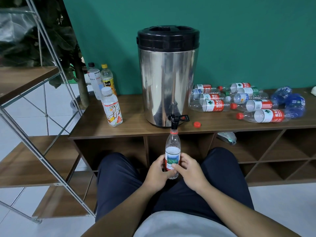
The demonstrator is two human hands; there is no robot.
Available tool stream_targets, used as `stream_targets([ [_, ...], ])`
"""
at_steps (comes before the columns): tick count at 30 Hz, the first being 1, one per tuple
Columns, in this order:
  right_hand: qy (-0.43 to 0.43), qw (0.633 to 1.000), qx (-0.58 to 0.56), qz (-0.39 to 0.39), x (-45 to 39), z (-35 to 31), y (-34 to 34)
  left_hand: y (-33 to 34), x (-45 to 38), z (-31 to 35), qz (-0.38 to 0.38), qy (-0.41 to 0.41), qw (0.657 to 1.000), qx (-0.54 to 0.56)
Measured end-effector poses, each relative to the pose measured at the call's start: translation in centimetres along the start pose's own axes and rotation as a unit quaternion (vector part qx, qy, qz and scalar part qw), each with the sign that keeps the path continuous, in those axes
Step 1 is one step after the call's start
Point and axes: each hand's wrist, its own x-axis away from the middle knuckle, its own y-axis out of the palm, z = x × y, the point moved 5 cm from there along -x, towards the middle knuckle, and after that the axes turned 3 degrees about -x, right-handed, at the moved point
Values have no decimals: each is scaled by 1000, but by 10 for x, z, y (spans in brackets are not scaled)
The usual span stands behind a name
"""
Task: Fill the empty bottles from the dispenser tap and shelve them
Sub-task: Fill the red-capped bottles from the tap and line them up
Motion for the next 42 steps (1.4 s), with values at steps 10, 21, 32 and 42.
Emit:
stream_targets([
  [10, 3, 1000, 2, -5, -1, 2, 0, 0, 0, 0, -2, 2, 1000, 3],
  [21, -1, 1000, 7, -3, -1, 1, 0, 0, 0, -1, -3, 3, 1000, 10],
  [32, 1, 1000, 4, -2, 1, -2, 0, 0, 0, 0, 0, -1, 1000, 0],
  [42, 4, 1000, 3, -5, 0, 0, 0, 1, 0, 0, 0, 0, 1000, 3],
])
